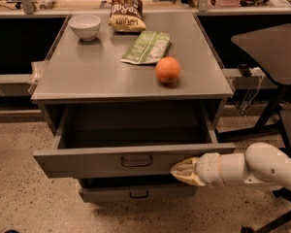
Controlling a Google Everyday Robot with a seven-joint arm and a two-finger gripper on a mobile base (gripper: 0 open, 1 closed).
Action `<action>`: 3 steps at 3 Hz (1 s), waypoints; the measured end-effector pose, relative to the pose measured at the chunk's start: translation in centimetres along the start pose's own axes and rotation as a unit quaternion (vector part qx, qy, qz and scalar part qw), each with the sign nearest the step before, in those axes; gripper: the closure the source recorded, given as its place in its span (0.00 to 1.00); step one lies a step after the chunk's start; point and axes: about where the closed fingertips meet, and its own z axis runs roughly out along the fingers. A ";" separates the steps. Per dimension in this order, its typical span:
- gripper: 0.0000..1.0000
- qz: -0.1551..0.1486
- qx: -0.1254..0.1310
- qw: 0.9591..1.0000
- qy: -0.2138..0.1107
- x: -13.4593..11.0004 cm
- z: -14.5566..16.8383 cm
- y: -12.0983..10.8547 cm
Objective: Close top drawer
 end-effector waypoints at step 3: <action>1.00 -0.009 0.009 1.000 -0.010 -0.9 0.6 -1.3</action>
Offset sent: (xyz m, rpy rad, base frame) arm 0.0600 0.0183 0.0182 0.0382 -0.1016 -0.0205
